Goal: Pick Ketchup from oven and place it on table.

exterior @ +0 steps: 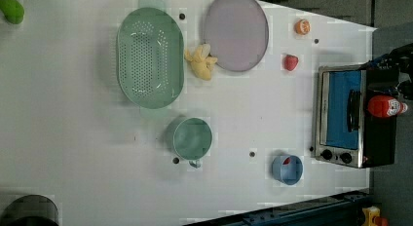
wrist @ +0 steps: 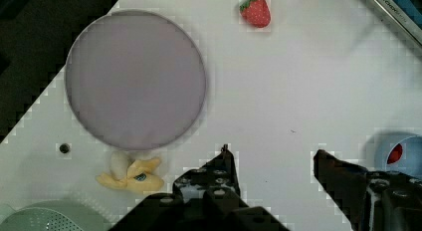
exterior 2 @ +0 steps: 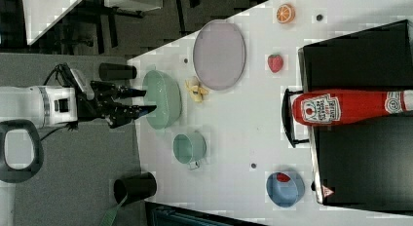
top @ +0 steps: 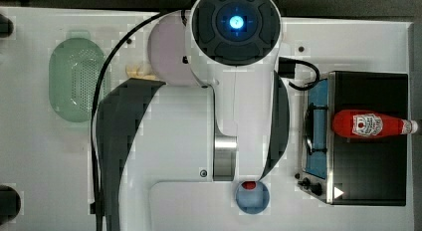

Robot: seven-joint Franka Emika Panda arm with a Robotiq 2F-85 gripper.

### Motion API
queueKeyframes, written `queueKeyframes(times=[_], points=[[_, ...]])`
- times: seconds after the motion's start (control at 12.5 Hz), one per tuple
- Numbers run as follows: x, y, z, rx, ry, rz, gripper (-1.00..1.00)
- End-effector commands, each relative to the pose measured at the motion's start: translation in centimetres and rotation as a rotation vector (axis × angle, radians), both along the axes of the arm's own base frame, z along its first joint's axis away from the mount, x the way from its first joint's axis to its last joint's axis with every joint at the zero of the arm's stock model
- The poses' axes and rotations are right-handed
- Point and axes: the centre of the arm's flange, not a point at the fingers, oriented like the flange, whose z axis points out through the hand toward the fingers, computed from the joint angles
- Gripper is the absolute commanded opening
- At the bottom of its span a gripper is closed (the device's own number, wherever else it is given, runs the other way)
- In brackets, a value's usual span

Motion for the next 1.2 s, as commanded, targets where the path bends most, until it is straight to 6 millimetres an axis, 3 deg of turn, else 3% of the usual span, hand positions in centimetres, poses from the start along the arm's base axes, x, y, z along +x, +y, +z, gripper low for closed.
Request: queueKeyframes(times=[0.08, 0.24, 0.48, 0.64, 0.88, 1.2], points=[[-14.5, -3.6, 8.6, 0.014, 0.050, -0.072, 0.50], [-14.5, -3.7, 8.5, 0.014, 0.049, -0.073, 0.96], [-13.9, -5.4, 8.5, 0.021, 0.011, -0.103, 1.00], [-13.1, -8.0, 8.2, 0.030, -0.031, -0.152, 1.00], [-12.2, -14.4, 5.4, 0.054, -0.004, -0.272, 1.00], [-11.1, -24.4, -0.4, 0.048, 0.002, -0.460, 1.00]])
